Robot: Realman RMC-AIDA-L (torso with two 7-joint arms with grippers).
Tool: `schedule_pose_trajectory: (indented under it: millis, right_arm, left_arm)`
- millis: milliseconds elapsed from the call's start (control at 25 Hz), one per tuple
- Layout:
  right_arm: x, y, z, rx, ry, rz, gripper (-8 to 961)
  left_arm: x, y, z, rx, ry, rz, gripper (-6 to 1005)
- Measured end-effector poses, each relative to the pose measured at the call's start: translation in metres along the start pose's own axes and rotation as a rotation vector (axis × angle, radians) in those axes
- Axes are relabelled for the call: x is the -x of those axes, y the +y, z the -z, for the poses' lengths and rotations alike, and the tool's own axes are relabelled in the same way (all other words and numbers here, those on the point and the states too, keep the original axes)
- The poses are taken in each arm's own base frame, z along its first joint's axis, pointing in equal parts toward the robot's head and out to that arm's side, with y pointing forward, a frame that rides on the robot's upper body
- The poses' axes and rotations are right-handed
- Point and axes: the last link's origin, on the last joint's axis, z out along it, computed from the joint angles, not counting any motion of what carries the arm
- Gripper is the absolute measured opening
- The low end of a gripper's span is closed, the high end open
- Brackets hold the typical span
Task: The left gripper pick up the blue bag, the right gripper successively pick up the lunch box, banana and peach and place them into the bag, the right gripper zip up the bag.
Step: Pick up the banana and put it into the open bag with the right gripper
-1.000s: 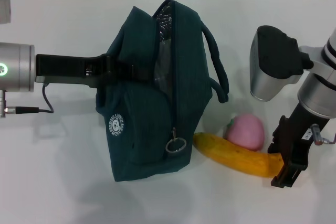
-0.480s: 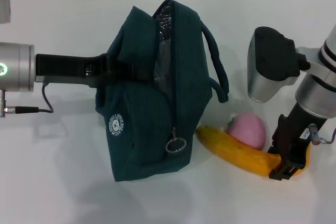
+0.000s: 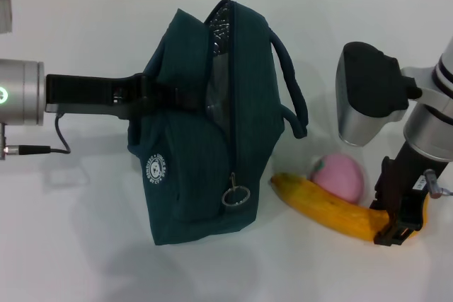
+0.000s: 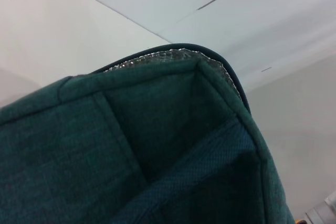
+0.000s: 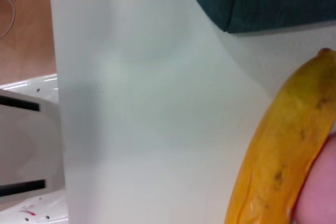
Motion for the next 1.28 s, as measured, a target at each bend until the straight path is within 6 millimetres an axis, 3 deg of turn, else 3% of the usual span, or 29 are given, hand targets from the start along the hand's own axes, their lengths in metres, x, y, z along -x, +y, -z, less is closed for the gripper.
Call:
schedule_pose_trajectory:
  millis: [400, 880, 1280]
  right_arm:
    - [-0.017, 0.003, 0.021, -0.039, -0.042, -0.015, 450]
    - [-0.065, 0.007, 0.054, -0.011, -0.207, -0.119, 449]
    - [-0.107, -0.004, 0.080, -0.089, -0.452, -0.266, 444]
  left_arm:
    - [0.001, -0.001, 0.002, -0.001, 0.003, 0.001, 34]
    - [0.001, 0.000, 0.003, 0.004, 0.006, -0.001, 34]
    - [0.000, 0.001, 0.004, 0.016, 0.019, -0.007, 34]
